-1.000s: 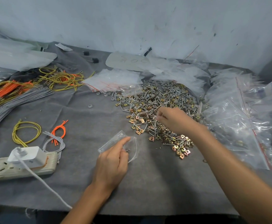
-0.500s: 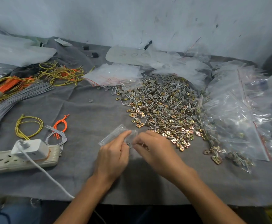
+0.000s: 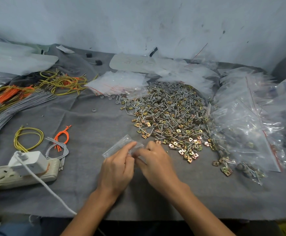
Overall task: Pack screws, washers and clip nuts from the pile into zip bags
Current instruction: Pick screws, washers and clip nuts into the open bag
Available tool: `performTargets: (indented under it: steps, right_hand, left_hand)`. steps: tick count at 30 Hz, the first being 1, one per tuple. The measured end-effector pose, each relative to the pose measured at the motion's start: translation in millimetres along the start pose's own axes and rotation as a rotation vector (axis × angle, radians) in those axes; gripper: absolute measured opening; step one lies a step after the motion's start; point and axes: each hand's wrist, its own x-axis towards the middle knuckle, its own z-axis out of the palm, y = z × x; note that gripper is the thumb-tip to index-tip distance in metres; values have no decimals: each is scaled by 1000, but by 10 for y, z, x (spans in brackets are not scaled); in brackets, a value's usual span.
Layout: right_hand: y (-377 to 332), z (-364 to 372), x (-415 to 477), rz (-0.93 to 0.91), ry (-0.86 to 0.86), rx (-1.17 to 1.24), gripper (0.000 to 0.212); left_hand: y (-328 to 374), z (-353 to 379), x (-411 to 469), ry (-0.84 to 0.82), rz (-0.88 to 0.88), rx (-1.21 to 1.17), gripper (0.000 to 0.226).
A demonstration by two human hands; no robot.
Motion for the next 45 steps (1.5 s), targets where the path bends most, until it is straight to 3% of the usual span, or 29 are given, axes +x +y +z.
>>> performTargets:
  steps: [7, 14, 18, 24, 32, 39, 45]
  right_hand:
    - [338, -280, 58, 119, 94, 83, 9]
    - [868, -413, 379, 207, -226, -215, 18]
    - [915, -369, 450, 177, -287, -249, 17]
    - [892, -402, 438, 181, -248, -193, 5]
    - [594, -577, 222, 180, -141, 47, 4]
    - [177, -594, -16, 152, -151, 215, 7]
    - [68, -385, 47, 77, -142, 64, 12]
  left_hand:
    - [52, -13, 17, 26, -21, -16, 49]
    - [74, -22, 17, 17, -31, -23, 50]
    - [65, -25, 15, 13, -33, -12, 49]
    - [57, -15, 8, 4, -49, -9, 47]
    - [46, -7, 11, 0, -56, -11, 51]
    - [25, 3, 14, -9, -76, -5, 51]
    - [17, 1, 14, -31, -67, 5, 52]
